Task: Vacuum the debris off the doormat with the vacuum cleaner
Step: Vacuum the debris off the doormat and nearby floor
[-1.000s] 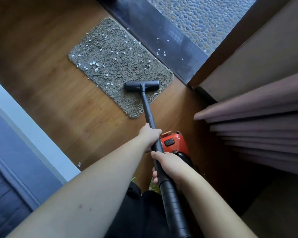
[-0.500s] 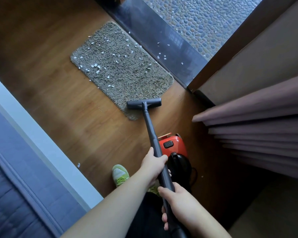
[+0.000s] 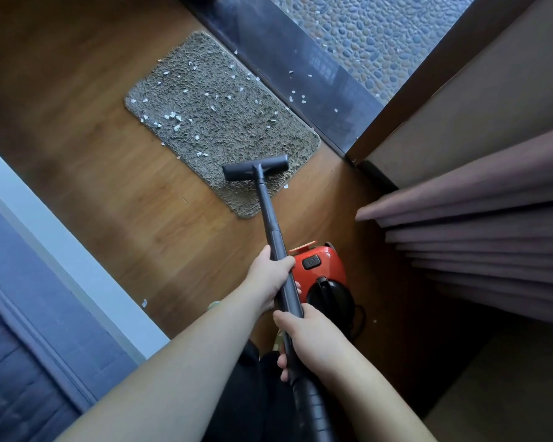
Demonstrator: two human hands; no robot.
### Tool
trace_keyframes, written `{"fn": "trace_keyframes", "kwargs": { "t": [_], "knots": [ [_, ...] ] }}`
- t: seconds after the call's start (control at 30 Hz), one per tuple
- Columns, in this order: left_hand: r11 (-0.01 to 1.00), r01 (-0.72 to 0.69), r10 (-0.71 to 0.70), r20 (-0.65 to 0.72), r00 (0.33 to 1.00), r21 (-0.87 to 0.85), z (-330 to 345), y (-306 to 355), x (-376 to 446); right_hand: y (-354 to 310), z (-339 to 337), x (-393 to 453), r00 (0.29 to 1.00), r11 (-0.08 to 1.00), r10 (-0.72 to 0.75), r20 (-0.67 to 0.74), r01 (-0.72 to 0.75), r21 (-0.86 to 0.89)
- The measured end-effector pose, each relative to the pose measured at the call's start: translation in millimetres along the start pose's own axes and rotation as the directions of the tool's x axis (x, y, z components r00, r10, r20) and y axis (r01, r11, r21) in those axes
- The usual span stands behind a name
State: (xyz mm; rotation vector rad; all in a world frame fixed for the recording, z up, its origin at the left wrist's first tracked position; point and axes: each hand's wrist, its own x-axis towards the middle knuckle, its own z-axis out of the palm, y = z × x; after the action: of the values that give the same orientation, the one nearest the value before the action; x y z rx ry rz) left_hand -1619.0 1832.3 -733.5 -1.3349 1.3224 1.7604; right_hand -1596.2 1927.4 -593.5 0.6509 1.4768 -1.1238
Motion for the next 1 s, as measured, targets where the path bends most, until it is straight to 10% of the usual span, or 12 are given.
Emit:
{"fn": "trace_keyframes", "kwargs": {
  "t": [1.0],
  "knots": [
    [0.999, -0.019, 0.022, 0.047, 0.999, -0.047, -2, -25, -55, 32, 5, -25, 0.999, 0.983, 0.040, -0.022, -0.043, -0.176]
  ]
}}
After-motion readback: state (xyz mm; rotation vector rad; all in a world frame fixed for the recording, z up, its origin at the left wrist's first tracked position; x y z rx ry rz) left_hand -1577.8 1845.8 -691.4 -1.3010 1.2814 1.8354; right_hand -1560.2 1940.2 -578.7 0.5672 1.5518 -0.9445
